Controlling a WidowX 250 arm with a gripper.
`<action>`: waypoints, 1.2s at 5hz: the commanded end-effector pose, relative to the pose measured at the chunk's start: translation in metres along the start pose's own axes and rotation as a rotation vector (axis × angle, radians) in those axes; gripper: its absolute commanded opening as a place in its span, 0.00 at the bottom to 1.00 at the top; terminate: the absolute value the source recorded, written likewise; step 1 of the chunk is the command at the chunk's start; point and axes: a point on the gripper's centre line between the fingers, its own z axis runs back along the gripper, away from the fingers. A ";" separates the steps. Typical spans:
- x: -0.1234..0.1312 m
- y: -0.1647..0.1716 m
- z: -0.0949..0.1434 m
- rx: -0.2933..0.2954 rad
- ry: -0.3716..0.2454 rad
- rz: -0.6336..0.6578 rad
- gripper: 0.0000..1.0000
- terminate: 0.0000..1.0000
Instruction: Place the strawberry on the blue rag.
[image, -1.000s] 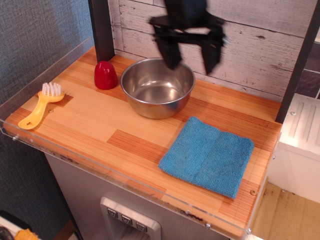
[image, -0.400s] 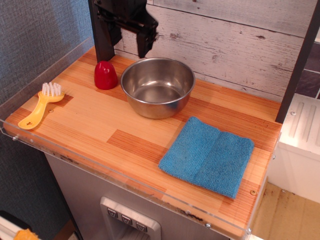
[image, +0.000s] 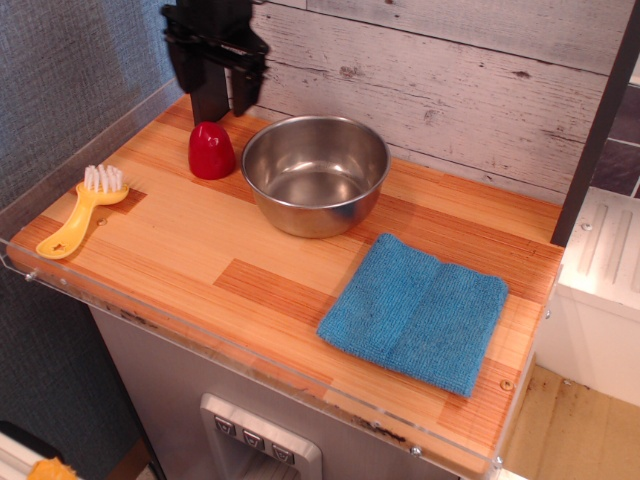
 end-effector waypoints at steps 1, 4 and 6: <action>-0.016 0.014 0.007 -0.033 0.019 0.033 1.00 0.00; -0.031 0.005 -0.027 -0.045 0.052 0.049 1.00 0.00; -0.025 0.005 -0.028 -0.025 0.010 0.077 0.00 0.00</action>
